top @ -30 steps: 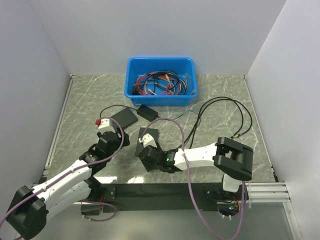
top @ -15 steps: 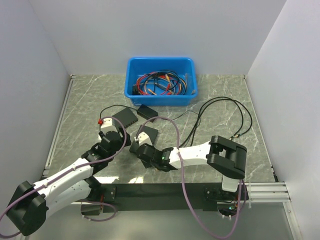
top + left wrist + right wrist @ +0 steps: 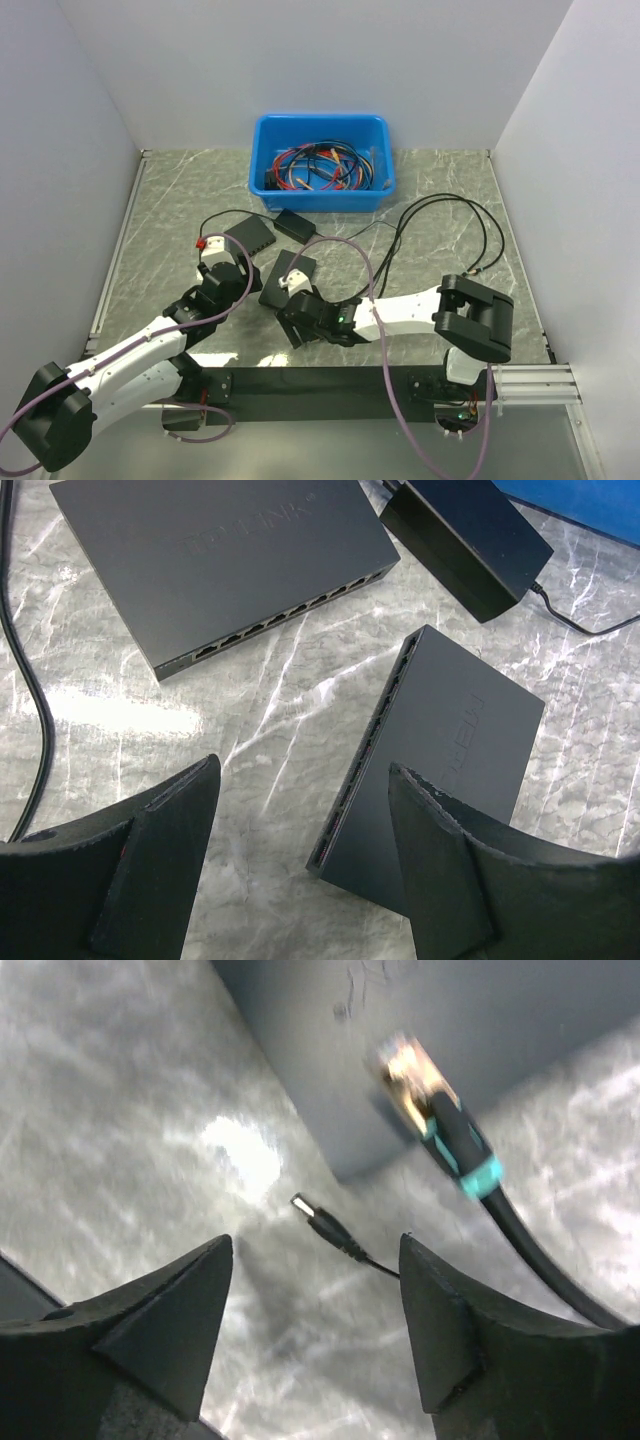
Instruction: Insert the plug into the switch port
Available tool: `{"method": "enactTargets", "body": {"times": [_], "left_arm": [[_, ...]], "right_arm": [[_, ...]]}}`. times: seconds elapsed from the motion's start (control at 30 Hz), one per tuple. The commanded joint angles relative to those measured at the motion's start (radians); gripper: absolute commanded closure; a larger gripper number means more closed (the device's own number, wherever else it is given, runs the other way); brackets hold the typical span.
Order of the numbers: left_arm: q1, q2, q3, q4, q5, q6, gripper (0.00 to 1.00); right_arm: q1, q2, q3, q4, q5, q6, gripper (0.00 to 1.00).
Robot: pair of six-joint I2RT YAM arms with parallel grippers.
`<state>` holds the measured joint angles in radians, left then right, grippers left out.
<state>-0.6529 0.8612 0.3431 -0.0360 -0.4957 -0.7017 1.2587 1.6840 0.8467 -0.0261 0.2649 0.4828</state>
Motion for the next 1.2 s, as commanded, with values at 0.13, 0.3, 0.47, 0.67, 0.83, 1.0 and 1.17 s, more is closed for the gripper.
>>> {"method": "enactTargets", "body": {"times": [0.13,0.3,0.47,0.67,0.83,1.0,1.17], "left_arm": [[-0.007,-0.014,0.034,-0.008,-0.027,-0.018,0.26],[-0.005,-0.017,0.033,-0.012,-0.026,-0.018,0.27],[-0.005,-0.025,0.03,-0.008,-0.026,-0.018,0.26],[-0.007,-0.022,0.033,-0.013,-0.026,-0.019,0.26],[-0.007,-0.025,0.03,-0.011,-0.027,-0.019,0.26],[-0.005,-0.024,0.031,-0.013,-0.03,-0.021,0.26],[-0.007,-0.028,0.03,-0.013,-0.03,-0.022,0.26]], "right_arm": [[-0.001,0.002,-0.035,-0.087,-0.035,0.02,0.23],[-0.001,0.066,-0.012,-0.074,-0.042,0.027,0.27],[-0.002,0.095,0.0,-0.09,-0.036,0.03,0.37],[-0.001,0.114,0.008,-0.118,-0.029,0.036,0.46],[0.001,0.1,0.003,-0.146,-0.032,0.042,0.43],[0.001,0.071,0.002,-0.179,-0.033,0.045,0.44],[-0.001,0.072,-0.017,-0.19,-0.046,0.046,0.44]]}}
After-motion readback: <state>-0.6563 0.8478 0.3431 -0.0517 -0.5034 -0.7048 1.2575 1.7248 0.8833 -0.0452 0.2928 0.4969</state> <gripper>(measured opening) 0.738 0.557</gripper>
